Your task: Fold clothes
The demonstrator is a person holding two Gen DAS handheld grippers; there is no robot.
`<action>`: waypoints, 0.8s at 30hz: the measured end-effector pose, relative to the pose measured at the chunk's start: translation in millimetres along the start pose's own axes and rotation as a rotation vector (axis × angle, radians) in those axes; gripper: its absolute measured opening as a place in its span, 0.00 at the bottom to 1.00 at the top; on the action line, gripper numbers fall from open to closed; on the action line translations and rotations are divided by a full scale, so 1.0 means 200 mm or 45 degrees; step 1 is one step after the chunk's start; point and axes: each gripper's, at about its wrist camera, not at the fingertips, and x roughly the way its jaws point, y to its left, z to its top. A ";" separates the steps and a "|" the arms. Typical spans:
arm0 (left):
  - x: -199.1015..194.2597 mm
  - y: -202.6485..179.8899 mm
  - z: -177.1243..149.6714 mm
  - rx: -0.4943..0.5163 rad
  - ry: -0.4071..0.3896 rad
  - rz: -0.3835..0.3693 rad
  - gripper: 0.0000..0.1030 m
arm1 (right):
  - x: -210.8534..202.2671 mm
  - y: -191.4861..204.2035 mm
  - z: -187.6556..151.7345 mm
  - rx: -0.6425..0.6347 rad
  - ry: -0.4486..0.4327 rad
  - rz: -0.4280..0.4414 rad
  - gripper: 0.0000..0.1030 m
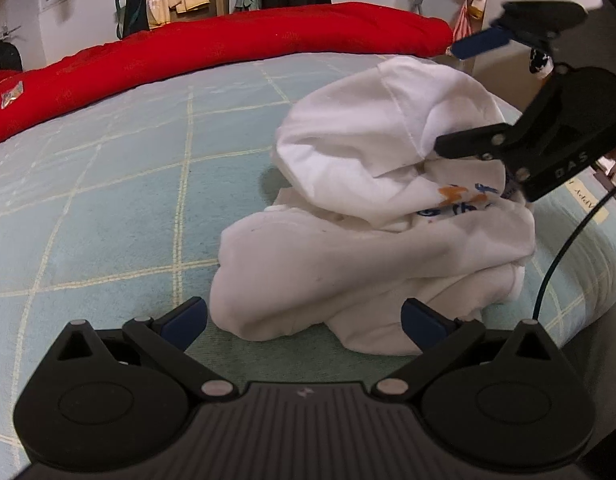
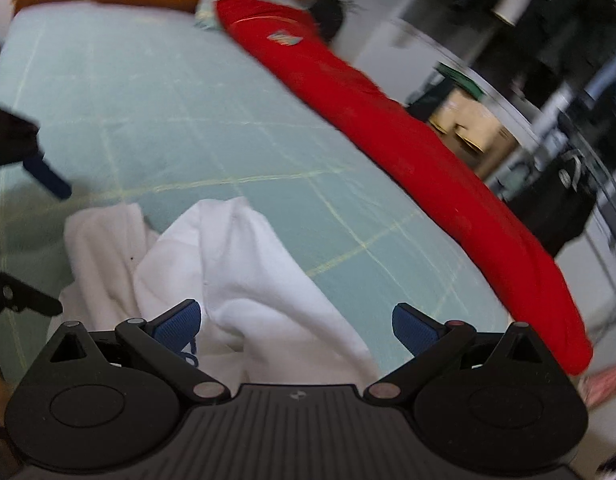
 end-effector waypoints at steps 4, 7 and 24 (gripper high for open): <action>0.01 0.00 -0.01 0.008 0.007 0.003 0.99 | 0.04 0.02 0.03 -0.103 0.023 0.017 1.00; 0.01 -0.02 -0.01 0.018 0.004 0.005 0.99 | 0.07 0.05 0.04 -0.165 0.043 0.048 1.00; -0.03 0.00 -0.05 -0.017 -0.018 0.006 0.99 | 0.04 0.00 0.04 -0.160 0.081 0.091 0.15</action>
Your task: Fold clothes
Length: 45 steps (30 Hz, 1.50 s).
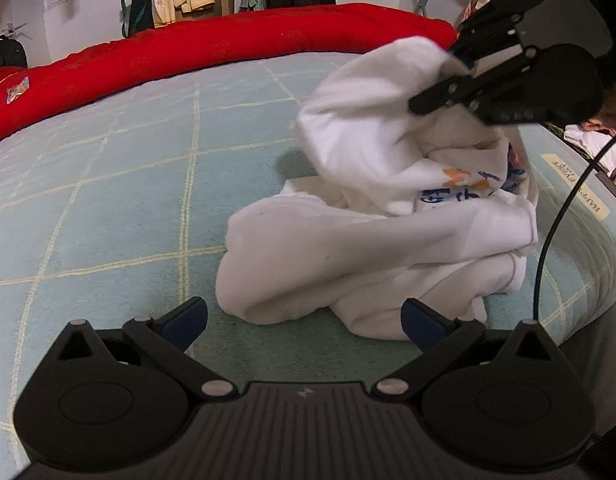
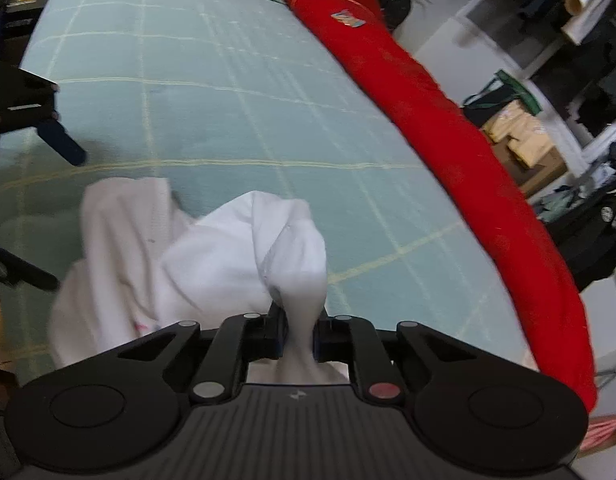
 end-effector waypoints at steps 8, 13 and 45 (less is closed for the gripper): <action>-0.01 -0.01 0.03 0.010 -0.029 -0.009 0.99 | -0.07 -0.26 -0.20 0.145 0.076 -0.215 0.15; 0.00 -0.03 0.05 0.013 -0.045 -0.039 0.99 | -0.08 -0.39 -0.37 0.245 0.158 -0.300 0.15; 0.43 0.30 0.18 -0.733 -0.317 -0.835 0.79 | -0.09 -0.44 -0.69 0.547 0.203 -0.253 0.43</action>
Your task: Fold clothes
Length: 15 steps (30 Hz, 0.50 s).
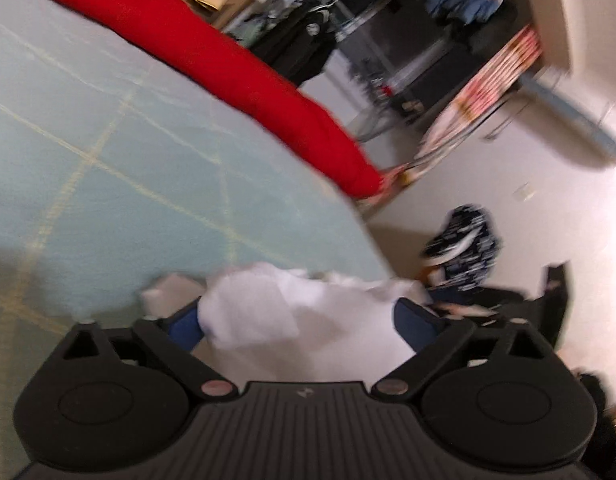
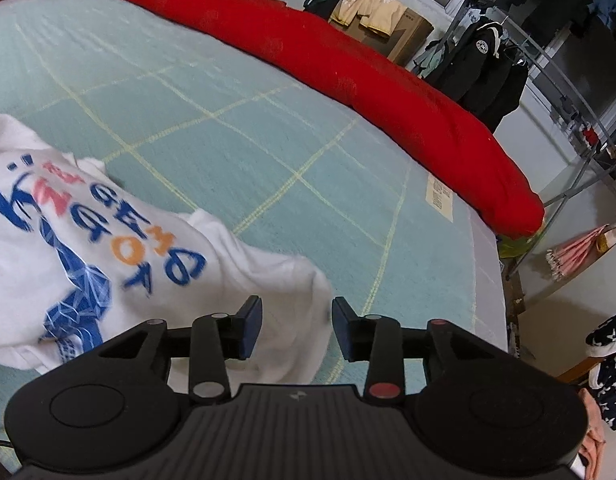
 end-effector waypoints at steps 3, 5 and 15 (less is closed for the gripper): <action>0.00 -0.01 0.00 -0.019 -0.002 -0.133 0.76 | -0.01 0.00 0.01 0.005 -0.023 0.009 0.44; 0.03 -0.03 -0.01 0.075 0.040 -0.117 0.76 | -0.03 0.01 0.01 0.013 -0.036 0.023 0.45; 0.15 0.00 0.01 0.109 0.074 -0.015 0.36 | -0.09 0.04 -0.02 0.028 -0.065 0.053 0.46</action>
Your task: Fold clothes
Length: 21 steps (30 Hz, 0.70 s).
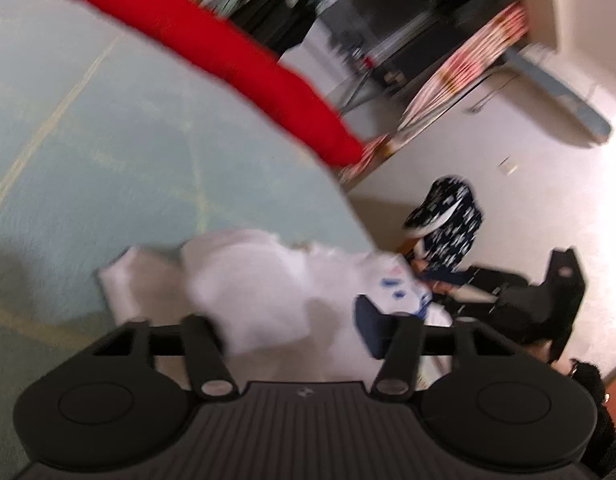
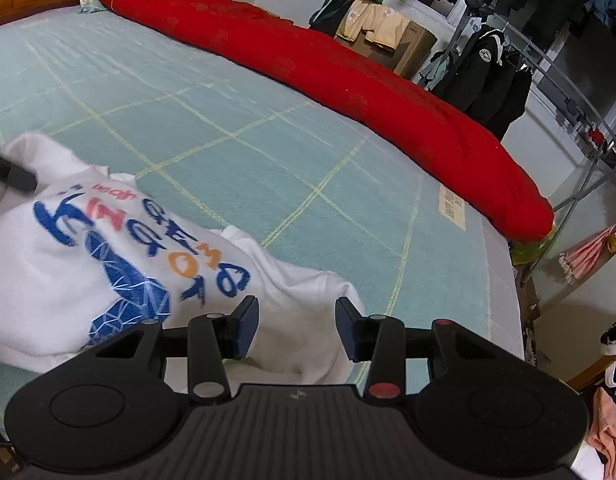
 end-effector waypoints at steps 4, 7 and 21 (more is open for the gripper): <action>0.00 -0.03 0.02 0.059 0.014 0.037 0.24 | -0.03 -0.02 -0.01 0.024 -0.027 0.038 0.52; 0.04 -0.07 0.03 0.117 0.056 0.100 0.20 | -0.04 -0.08 0.00 0.089 -0.062 0.087 0.59; -0.02 -0.02 0.02 0.124 0.135 0.173 0.19 | 0.44 -0.53 -0.02 0.436 0.067 0.458 0.82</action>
